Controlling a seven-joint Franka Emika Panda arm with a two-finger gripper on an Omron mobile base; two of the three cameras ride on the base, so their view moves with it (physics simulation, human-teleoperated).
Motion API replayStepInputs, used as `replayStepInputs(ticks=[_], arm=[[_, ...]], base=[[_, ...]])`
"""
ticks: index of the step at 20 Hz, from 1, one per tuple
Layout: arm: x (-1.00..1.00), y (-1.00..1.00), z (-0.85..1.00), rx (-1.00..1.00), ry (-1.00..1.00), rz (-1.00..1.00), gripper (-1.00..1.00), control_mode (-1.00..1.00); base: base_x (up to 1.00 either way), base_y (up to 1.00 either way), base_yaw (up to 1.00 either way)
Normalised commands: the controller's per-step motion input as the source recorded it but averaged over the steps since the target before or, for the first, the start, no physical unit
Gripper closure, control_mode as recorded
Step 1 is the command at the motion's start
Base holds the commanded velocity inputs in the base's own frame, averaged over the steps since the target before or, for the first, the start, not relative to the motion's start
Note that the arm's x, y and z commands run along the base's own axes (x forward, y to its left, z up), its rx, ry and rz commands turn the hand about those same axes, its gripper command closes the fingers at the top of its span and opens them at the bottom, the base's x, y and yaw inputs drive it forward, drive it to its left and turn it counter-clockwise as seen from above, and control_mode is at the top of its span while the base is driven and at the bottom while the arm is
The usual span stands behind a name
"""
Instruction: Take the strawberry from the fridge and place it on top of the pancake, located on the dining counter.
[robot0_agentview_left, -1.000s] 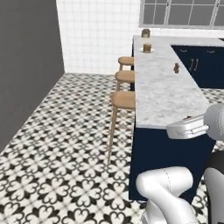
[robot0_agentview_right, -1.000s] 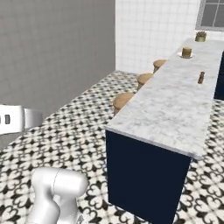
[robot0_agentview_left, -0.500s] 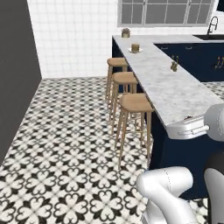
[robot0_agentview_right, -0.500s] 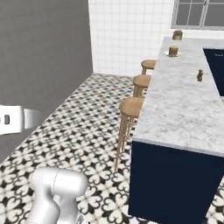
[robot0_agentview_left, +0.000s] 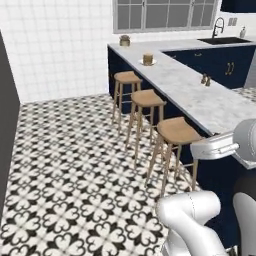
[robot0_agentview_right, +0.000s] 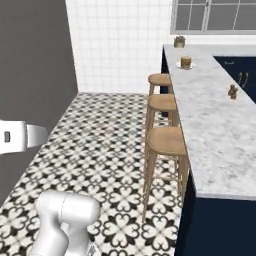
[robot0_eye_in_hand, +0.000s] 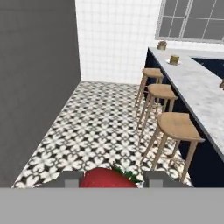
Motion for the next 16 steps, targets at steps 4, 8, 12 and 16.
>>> replayStepInputs(ticks=[4,8,12,16], arm=[[0.0,0.0,0.0,0.0,0.0,0.0,1.0,1.0],[0.0,0.0,0.0,0.0,0.0,0.0,1.0,1.0],[0.0,0.0,0.0,0.0,0.0,0.0,1.0,1.0],[0.0,0.0,0.0,0.0,0.0,0.0,1.0,1.0]], base=[[1.0,1.0,-0.36],[1.0,1.0,-0.37],[1.0,1.0,-0.39],[1.0,1.0,-0.39]])
